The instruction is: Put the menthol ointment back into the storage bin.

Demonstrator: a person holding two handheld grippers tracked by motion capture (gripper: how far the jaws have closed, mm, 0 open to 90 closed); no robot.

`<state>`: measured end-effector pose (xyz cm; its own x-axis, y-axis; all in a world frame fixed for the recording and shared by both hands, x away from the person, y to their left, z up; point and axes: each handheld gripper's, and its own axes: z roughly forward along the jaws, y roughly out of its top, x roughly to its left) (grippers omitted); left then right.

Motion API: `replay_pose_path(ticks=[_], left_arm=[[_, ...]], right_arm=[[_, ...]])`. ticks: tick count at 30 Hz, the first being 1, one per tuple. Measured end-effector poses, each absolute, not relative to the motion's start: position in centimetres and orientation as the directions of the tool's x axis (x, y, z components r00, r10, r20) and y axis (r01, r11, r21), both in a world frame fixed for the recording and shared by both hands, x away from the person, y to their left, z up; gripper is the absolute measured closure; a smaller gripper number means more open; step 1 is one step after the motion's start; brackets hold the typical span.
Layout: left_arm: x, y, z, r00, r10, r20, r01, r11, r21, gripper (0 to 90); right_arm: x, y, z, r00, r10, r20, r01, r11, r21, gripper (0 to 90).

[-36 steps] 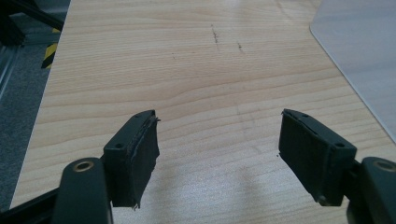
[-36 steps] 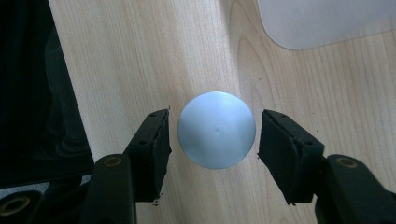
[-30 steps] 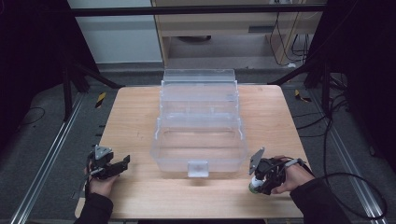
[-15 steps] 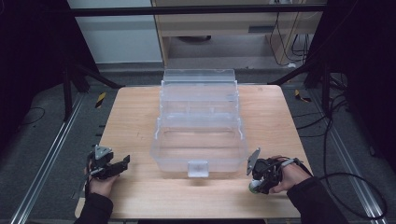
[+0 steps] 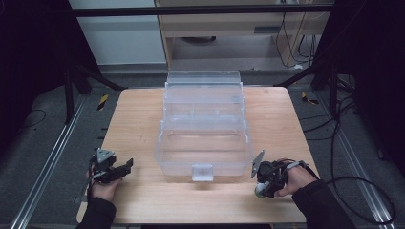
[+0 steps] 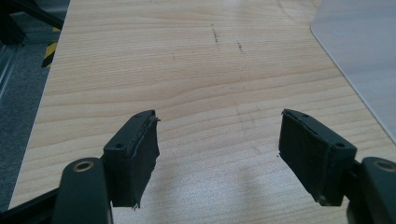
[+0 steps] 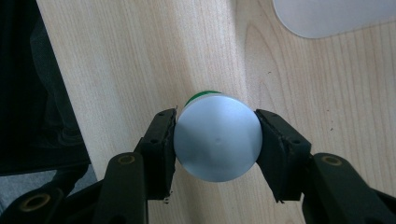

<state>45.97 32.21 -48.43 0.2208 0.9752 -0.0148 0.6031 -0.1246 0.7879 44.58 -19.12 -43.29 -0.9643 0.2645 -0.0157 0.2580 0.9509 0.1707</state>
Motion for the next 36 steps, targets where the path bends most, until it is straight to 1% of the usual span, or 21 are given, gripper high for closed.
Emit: replay_pose_path(ticks=[5, 7, 30, 36], left_arm=[[45.9, 32.2, -48.4, 0.22, 0.975, -0.015, 0.603, -0.124, 0.788, 27.7], [45.9, 32.1, -48.4, 0.223, 0.975, -0.012, 0.601, -0.128, 0.789, 27.7], [46.0, 32.1, -48.5, 0.23, 0.973, -0.013, 0.604, -0.133, 0.786, 27.7], [46.0, 32.1, -48.5, 0.23, 0.973, -0.013, 0.604, -0.133, 0.786, 27.7]], right_arm=[[44.7, -19.1, -42.9, -0.963, 0.269, -0.016, 0.262, 0.949, 0.175, 50.5], [44.7, -19.0, -42.2, -0.963, 0.268, -0.027, 0.259, 0.948, 0.184, 50.5], [45.1, -19.2, -38.1, -0.933, 0.359, -0.026, 0.339, 0.901, 0.27, 50.5], [45.3, -19.0, -36.6, -0.931, 0.362, -0.039, 0.337, 0.898, 0.283, 50.5]])
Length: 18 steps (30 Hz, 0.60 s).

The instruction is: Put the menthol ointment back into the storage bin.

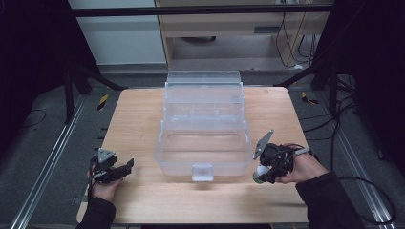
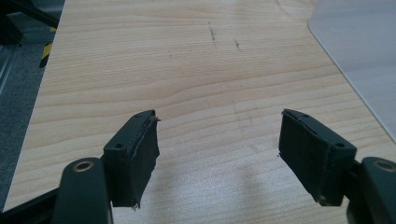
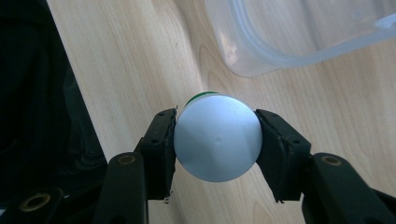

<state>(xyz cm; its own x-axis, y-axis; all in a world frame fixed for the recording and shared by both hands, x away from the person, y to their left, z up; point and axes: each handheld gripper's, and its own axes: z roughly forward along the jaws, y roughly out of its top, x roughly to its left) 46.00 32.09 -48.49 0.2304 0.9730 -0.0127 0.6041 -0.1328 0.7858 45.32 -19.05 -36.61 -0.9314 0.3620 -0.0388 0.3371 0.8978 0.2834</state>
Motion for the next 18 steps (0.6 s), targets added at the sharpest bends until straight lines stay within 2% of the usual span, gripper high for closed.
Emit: replay_pose_path(ticks=[18], left_arm=[[46.0, 32.1, -48.5, 0.232, 0.973, -0.012, 0.607, -0.135, 0.783, 27.7]], right_arm=[[46.5, -18.3, -32.9, -0.933, 0.356, -0.044, 0.327, 0.896, 0.301, 50.5]])
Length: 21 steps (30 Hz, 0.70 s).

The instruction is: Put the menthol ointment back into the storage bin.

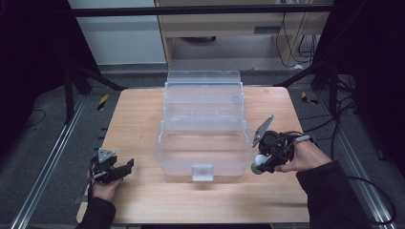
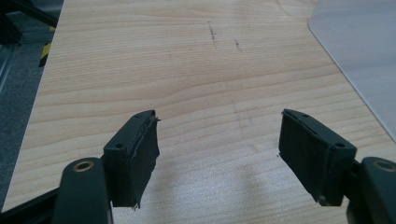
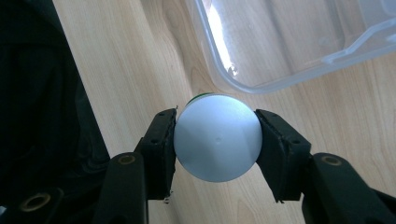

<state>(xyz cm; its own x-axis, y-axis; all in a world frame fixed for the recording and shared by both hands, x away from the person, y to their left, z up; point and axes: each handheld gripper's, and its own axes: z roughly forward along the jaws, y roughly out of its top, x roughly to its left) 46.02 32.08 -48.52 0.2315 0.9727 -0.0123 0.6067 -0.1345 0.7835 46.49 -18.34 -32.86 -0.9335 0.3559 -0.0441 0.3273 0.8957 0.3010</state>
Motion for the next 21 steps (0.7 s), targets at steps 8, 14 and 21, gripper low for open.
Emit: replay_pose_path(ticks=[8, 14, 21], left_arm=[[46.0, 32.1, -48.5, 0.233, 0.972, -0.015, 0.607, -0.134, 0.783, 27.7], [46.0, 32.1, -48.5, 0.232, 0.973, -0.014, 0.606, -0.133, 0.784, 27.8], [46.0, 32.2, -48.5, 0.231, 0.973, -0.015, 0.605, -0.131, 0.785, 27.8]], right_arm=[[47.4, -17.8, -31.6, -0.933, 0.358, -0.041, 0.33, 0.894, 0.302, 50.5], [48.2, -17.2, -30.8, -0.931, 0.363, -0.04, 0.334, 0.89, 0.31, 50.5], [49.2, -16.7, -30.9, -0.931, 0.362, -0.041, 0.331, 0.888, 0.318, 50.6]])
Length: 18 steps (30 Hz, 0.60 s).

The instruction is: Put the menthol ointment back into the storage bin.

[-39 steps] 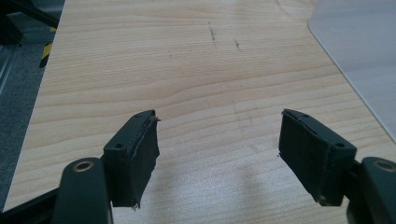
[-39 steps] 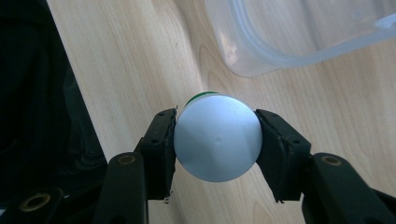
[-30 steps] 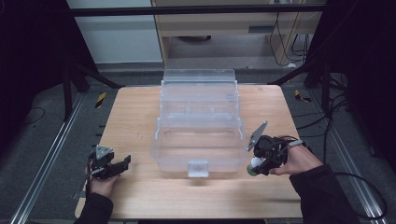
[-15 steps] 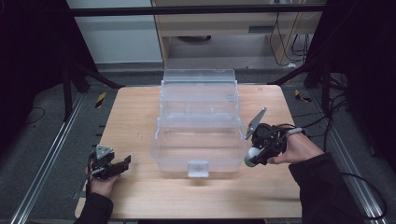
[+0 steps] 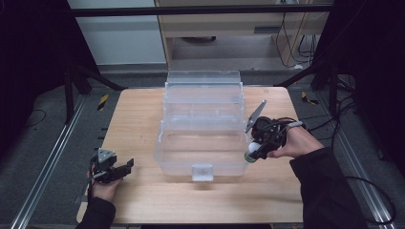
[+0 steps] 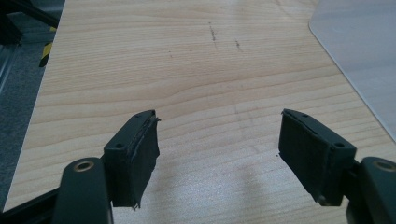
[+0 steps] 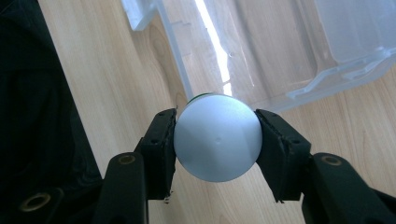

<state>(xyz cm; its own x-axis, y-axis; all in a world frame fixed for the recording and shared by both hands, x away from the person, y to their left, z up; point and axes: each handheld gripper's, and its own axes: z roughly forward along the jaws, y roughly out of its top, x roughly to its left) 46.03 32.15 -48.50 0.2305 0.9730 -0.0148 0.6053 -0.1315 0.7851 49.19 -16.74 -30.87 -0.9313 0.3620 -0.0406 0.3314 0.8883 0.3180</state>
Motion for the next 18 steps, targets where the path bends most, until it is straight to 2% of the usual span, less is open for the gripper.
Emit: replay_pose_path(ticks=[18], left_arm=[[46.1, 32.2, -48.5, 0.231, 0.973, -0.014, 0.606, -0.133, 0.784, 27.9]], right_arm=[[52.0, -14.6, -32.8, -0.926, 0.374, -0.045, 0.341, 0.883, 0.323, 50.6]])
